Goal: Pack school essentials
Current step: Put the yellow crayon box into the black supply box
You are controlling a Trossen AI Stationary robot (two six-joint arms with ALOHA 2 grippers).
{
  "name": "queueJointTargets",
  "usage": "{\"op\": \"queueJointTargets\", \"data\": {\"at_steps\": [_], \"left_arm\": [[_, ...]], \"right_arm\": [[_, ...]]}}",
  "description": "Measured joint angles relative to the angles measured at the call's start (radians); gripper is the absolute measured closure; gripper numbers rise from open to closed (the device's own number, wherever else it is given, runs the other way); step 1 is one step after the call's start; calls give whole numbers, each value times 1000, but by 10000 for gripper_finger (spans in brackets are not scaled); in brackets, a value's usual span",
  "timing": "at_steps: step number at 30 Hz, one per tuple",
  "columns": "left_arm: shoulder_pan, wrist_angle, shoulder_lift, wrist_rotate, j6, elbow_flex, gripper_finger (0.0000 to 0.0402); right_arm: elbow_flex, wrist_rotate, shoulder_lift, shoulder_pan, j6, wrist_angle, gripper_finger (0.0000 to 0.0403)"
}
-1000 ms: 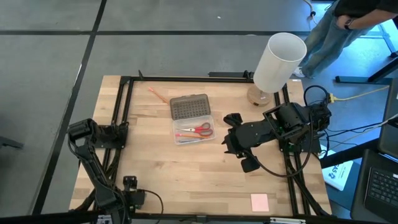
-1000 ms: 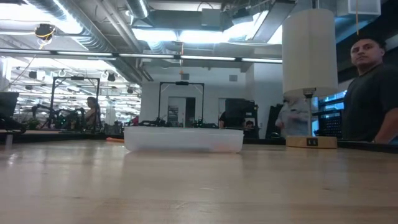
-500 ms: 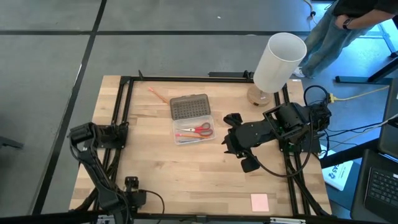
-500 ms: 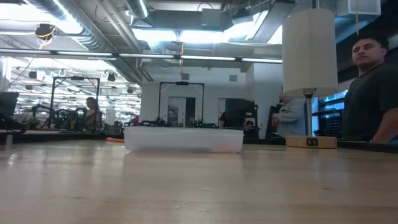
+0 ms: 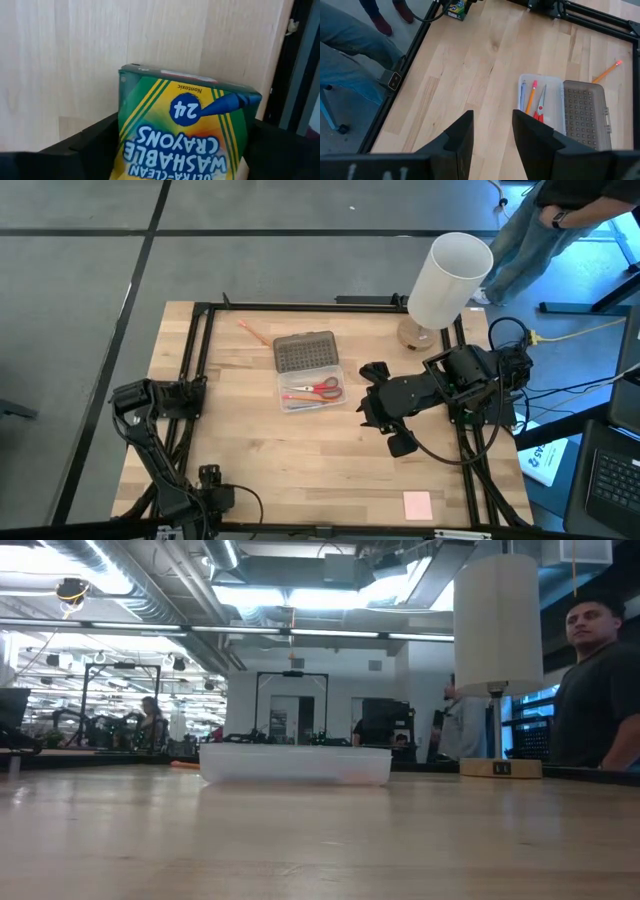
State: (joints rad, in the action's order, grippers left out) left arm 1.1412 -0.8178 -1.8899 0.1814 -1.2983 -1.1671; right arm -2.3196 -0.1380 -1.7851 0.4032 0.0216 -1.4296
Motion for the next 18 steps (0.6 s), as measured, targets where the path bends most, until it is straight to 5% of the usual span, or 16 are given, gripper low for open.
{"op": "queueJointTargets", "data": {"at_steps": [8, 18], "left_arm": [[-6, -2, -1, 19, -10, 0, 123], [-68, -5, 6, 19, -1, 3, 130]], "right_arm": [[0, 0, 0, 0, 0, 27, 266], [0, 0, 0, 0, 0, 27, 266]]}}
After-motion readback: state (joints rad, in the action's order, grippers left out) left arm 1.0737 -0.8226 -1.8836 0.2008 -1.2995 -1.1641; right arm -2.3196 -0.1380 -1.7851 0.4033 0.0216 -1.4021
